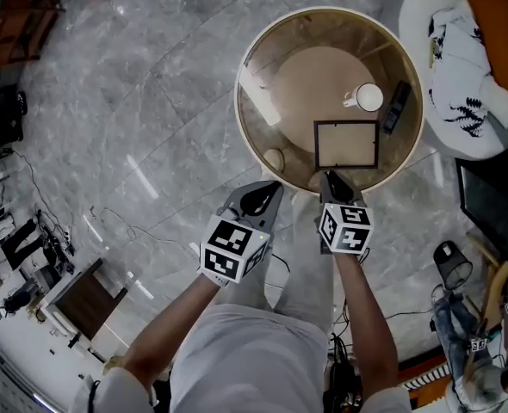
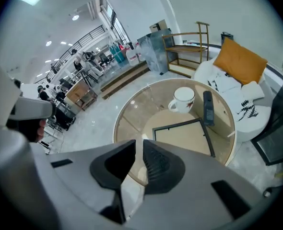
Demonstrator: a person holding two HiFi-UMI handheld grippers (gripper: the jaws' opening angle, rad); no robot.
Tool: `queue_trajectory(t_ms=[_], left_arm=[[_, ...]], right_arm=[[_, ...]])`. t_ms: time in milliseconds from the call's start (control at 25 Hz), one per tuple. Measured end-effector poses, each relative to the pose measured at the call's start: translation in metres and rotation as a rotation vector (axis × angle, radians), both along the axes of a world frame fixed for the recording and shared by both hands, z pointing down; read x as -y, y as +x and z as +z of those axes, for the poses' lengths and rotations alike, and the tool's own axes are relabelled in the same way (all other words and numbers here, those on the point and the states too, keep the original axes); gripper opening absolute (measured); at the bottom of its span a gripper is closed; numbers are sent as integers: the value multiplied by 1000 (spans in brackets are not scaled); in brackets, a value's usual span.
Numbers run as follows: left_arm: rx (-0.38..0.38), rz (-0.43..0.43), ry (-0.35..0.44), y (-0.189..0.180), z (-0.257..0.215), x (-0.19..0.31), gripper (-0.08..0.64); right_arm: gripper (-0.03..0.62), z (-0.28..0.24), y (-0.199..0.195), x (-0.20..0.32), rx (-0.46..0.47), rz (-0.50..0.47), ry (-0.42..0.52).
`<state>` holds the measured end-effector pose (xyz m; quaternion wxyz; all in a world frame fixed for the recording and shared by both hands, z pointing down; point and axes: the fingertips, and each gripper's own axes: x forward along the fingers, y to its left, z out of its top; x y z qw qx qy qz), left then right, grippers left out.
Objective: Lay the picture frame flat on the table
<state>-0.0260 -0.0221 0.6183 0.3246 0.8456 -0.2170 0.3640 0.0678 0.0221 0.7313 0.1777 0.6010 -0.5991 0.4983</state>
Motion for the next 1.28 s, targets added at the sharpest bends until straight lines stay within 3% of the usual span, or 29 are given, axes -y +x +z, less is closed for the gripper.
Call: queue_trajectory(t_ms=[680, 1280], left_arm=[[-160, -4, 130, -3, -195, -7, 5], [-278, 79, 275, 3, -296, -7, 5]], right_arm=[[34, -255, 27, -41, -67, -53, 229], [34, -415, 30, -44, -172, 23, 535]])
